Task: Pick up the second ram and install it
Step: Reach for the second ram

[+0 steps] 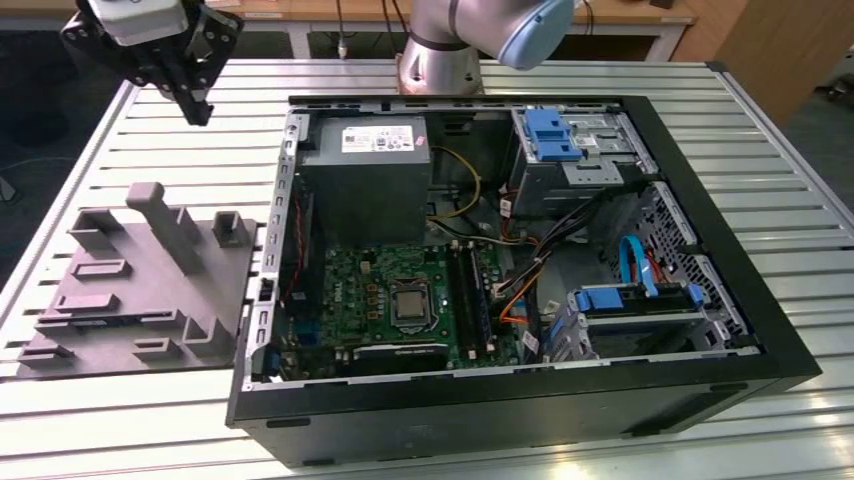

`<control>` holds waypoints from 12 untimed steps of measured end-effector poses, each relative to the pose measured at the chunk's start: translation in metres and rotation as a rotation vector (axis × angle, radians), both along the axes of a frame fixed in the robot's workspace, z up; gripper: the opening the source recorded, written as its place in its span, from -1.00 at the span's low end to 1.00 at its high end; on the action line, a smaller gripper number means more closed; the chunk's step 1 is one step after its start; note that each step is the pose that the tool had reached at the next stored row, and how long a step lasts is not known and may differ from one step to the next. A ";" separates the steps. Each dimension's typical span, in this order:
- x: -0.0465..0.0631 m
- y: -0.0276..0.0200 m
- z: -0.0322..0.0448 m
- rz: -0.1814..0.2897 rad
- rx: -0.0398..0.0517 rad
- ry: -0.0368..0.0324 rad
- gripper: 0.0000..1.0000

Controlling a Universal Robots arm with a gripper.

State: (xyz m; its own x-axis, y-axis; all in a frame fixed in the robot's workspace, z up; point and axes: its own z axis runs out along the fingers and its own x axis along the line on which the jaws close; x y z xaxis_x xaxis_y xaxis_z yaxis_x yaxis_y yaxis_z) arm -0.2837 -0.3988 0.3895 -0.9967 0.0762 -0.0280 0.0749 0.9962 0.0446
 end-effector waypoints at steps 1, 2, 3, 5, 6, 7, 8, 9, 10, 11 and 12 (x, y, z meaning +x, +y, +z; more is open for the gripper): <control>-0.003 0.0000 -0.0001 0.000 0.0000 0.0000 -0.80; -0.005 0.0000 -0.0002 0.000 0.0000 -0.0002 -0.80; -0.007 0.0000 -0.0003 0.000 0.0000 -0.0003 -0.80; -0.012 0.0000 -0.0006 0.000 0.0000 -0.0006 -0.80; -0.015 0.0000 -0.0007 0.000 0.0000 -0.0006 -0.80; -0.018 0.0000 -0.0008 0.000 0.0000 -0.0009 -0.80; -0.021 0.0000 -0.0009 0.000 0.0000 -0.0012 -0.80; -0.024 0.0000 -0.0010 0.000 0.0000 -0.0015 -0.80; -0.027 0.0000 -0.0011 0.000 0.0000 -0.0018 -0.80; -0.030 0.0000 -0.0011 0.000 0.0000 -0.0020 -0.80; -0.032 0.0000 -0.0012 0.000 0.0000 -0.0022 -0.80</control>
